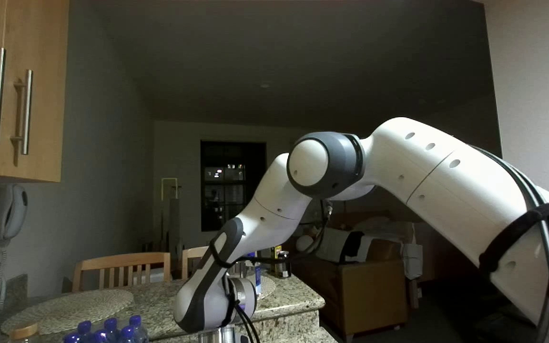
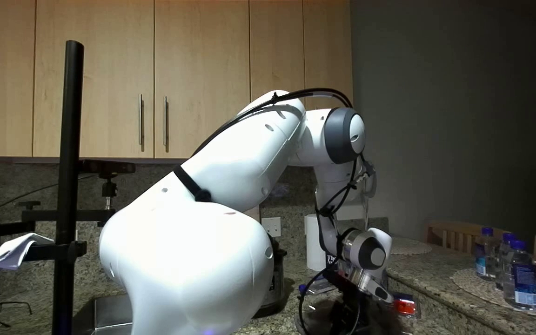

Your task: Move the grey towel to the right.

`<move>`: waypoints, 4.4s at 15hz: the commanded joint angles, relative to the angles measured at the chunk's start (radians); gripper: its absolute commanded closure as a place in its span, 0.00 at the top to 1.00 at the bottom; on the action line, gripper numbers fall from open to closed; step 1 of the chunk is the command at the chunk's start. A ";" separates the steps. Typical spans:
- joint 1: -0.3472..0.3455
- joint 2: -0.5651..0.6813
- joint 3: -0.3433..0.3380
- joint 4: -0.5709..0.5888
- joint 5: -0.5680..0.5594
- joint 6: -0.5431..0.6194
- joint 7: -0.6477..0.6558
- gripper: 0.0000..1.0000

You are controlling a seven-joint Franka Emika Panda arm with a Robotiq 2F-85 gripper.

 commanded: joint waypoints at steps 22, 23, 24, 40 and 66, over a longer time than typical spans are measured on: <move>-0.003 0.010 -0.004 0.325 0.030 -0.351 0.002 0.12; -0.009 0.021 -0.009 0.379 0.026 -0.398 -0.002 0.12; -0.014 0.030 -0.014 0.428 0.025 -0.440 -0.004 0.12; -0.179 0.251 -0.058 1.149 -0.021 -0.933 -0.071 0.12; -0.378 0.340 -0.122 1.101 -0.063 -1.124 -0.216 0.11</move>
